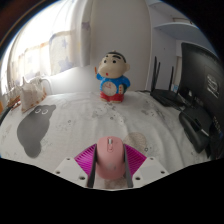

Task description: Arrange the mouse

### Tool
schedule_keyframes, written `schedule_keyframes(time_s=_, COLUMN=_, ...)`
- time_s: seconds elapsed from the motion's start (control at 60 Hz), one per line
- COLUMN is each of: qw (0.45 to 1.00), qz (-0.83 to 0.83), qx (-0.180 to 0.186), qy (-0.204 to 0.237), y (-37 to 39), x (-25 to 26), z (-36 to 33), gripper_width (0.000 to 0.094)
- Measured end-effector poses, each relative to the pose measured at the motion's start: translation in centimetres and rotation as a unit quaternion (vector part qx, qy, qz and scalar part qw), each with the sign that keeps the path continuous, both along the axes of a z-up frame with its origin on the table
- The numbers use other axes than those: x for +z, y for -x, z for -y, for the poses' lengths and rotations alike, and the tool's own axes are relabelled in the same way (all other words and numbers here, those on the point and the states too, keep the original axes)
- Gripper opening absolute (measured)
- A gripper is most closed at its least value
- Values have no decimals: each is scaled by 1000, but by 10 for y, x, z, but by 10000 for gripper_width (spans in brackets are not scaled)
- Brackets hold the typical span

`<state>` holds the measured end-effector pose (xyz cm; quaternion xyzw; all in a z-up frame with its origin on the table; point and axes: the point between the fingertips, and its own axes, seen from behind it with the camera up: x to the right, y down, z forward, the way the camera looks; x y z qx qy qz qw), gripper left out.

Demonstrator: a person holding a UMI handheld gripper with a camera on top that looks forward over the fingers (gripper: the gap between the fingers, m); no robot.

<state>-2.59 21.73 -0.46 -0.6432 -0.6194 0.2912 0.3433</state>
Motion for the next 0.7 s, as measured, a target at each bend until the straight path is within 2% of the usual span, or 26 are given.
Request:
schedule_keyframes(time_s=0.117, qw=1000, qz=-20, qx=-9, qy=9, y=13, x=38, z=6, gripper_width=435)
schedule_keyframes(time_s=0.217, qw=999, qz=-44, qx=-1, qy=14, y=33, x=79, z=30, gripper_width=432)
schedule_keyframes(time_s=0.417, qw=996, qz=-77, qx=25, qy=45, y=84, x=129, z=137, gripper_width=430)
schedule_keyframes(time_s=0.55, qw=994, qz=-78, qx=55, qy=54, y=107, x=120, z=225, gripper_width=430)
schedule_keyframes(time_s=0.7, qw=994, qz=-48, qx=79, qy=54, y=116, x=68, z=298, gripper_width=431)
